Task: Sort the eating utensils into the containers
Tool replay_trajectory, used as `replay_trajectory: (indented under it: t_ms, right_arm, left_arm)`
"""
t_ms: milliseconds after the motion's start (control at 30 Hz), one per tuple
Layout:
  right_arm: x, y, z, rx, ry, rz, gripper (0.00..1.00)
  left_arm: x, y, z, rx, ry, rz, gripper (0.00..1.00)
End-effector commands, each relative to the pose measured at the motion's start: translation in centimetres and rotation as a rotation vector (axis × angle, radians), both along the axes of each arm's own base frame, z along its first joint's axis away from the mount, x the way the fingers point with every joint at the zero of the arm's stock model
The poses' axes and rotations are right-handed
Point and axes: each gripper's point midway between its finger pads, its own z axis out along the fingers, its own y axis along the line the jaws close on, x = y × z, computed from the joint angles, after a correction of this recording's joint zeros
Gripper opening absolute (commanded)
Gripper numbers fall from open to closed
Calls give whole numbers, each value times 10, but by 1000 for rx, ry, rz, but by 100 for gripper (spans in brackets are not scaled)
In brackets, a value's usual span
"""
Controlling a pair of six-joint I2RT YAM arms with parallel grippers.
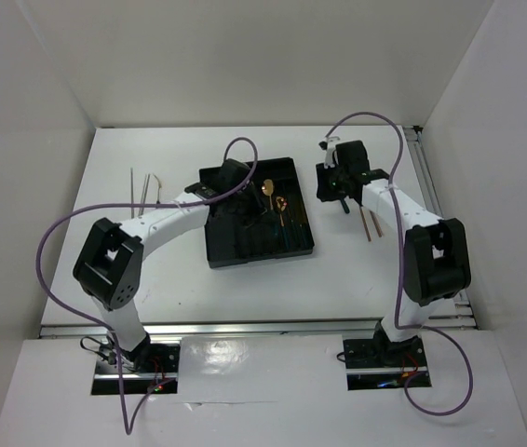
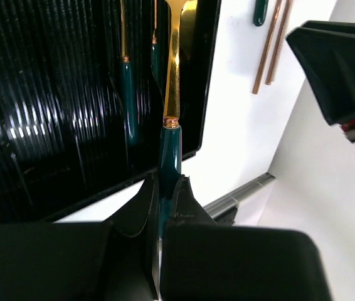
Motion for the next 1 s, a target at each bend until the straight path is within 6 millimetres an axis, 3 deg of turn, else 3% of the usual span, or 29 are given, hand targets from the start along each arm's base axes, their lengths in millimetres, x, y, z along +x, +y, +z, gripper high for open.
replay_trajectory:
  t_ms: [0,267,567,967]
  right_arm:
    - [2,-9,25,35,-66,-17,33]
    - [-4,-23,21,38,-48,-43,31]
    - [-5,-28,18,56,-34,-54,31]
    - [-5,-30,18,62,-32,-57,30]
  left_arm:
    - [17,-14,3,-12,-61,12,0]
    - [24,-15,-38,51,-9,5,0]
    - [38,-30,-40,51,-22,-11,0]
    - [32,-45,-51,50,-1,-27,0]
